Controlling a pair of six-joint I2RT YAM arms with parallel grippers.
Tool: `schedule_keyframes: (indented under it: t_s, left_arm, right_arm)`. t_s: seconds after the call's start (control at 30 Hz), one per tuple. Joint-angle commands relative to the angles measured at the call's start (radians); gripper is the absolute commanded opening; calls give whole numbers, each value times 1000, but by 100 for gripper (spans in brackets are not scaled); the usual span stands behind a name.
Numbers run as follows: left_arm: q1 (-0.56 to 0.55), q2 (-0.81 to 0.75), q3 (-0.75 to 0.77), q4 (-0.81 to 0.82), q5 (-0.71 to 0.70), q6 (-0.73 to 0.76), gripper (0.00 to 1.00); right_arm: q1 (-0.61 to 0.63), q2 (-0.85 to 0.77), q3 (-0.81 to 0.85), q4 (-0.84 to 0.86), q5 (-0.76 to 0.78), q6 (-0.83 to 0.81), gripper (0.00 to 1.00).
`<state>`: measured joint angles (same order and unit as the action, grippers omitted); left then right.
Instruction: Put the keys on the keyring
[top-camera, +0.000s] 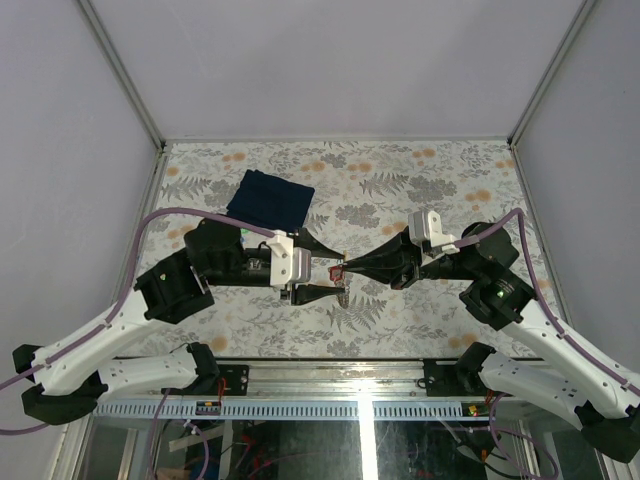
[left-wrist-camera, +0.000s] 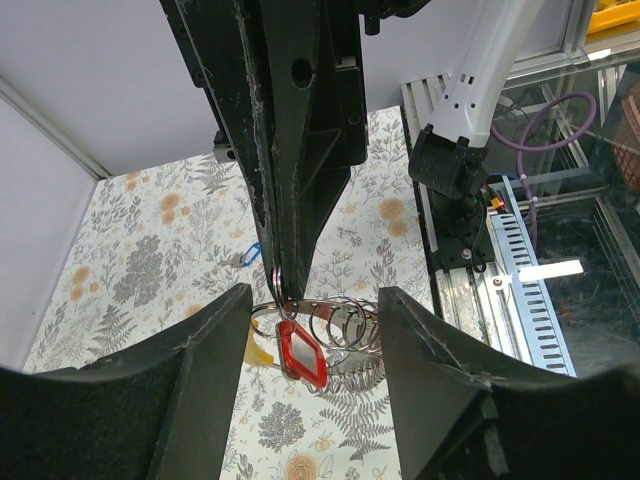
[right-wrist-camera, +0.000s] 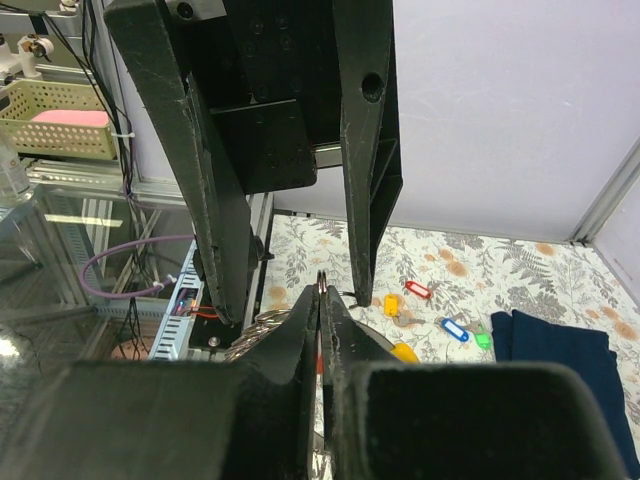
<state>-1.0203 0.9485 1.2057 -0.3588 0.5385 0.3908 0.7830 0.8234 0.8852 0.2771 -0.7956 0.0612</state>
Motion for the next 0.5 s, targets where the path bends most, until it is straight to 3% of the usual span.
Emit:
schedule_keyframes:
  t_s: [0.0, 0.47]
  left_arm:
    - [-4, -2, -11, 26, 3, -8, 54]
    - [-4, -10, -35, 56, -11, -36, 51]
  right_arm:
    - [-2, -25, 3, 91, 21, 8, 0]
    - [-1, -45, -30, 152, 91, 39, 0]
